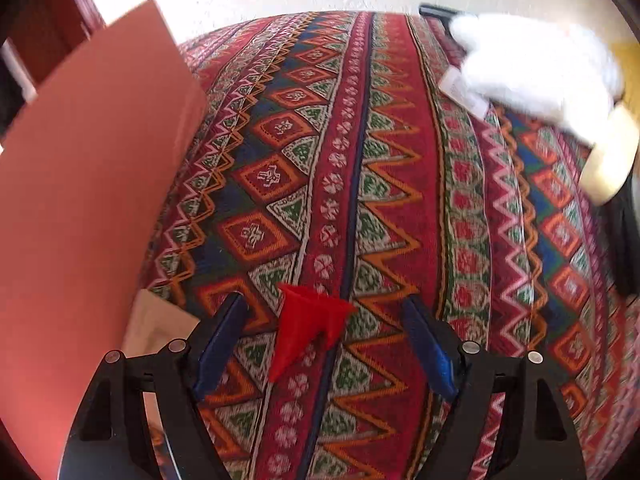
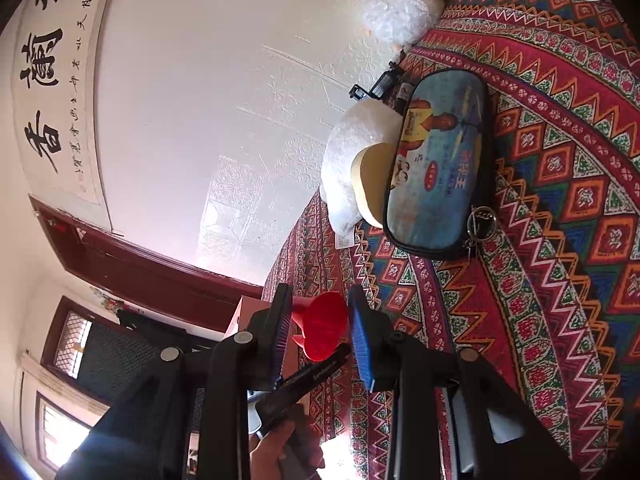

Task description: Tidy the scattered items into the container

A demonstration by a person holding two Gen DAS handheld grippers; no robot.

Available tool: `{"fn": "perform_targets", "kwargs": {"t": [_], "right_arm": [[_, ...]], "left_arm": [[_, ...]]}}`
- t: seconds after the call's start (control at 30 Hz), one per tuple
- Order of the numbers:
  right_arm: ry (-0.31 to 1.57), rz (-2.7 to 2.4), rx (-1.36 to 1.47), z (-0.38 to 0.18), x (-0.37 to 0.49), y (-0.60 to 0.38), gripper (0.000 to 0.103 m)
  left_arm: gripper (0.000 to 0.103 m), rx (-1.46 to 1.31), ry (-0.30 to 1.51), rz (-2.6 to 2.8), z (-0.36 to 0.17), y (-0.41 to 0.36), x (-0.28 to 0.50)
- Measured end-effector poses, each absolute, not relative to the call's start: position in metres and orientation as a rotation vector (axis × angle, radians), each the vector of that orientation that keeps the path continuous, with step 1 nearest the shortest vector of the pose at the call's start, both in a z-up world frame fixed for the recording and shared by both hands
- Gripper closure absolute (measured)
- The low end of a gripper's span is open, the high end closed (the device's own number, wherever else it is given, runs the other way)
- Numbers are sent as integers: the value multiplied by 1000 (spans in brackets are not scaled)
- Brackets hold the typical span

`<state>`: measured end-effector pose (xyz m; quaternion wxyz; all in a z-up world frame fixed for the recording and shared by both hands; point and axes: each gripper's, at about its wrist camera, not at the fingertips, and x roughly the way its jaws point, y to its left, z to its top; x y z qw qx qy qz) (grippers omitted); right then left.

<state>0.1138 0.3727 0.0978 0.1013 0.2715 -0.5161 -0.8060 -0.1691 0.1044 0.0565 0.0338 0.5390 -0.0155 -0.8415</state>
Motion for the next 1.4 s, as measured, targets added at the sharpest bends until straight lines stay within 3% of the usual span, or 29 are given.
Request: {"fn": "perform_targets", "kwargs": {"t": [0.03,0.07,0.23,0.37,0.6,0.7,0.8,0.83,0.9,0.93,0.97,1.3,1.4], "right_arm": [[-1520,-2384,801,99,113,372,76],[-1517,-2385,800,99,112,372,76],[-1514,-2377,813,97,109,369,76],[-1499,-2371,815,99,108,366,76],[-1481,-2367,847,95,104,358,76],[-1451,-2377,857,96,103,351,76],[-1403,-2394,876,99,101,339,76],[-1385,-2396,882,99,101,334,76],[-1333,-2400,903,103,101,322,76],[-1293,-2407,910,106,101,313,76],[-1252,-2415,914,110,103,304,76],[-598,-2306,894,187,96,93,76],[-425,-2261,875,198,86,22,76]], "left_arm": [[61,1658,-62,-2618,60,108,-168],[73,1644,-101,-2633,66,113,-166],[73,1530,-54,-2730,103,121,-144],[73,1392,42,-2879,164,106,-103],[73,926,195,-3013,297,-24,-12],[73,978,368,-3003,305,-93,-18],[72,1081,384,-2943,289,-133,-31],[70,1114,421,-2935,281,-143,-34],[48,1149,521,-2914,270,-162,-36],[26,1141,562,-2911,264,-171,-31],[16,1119,594,-2916,258,-177,-25],[16,1001,838,-2749,221,-274,-13],[16,995,832,-2703,216,-294,-7]]}}
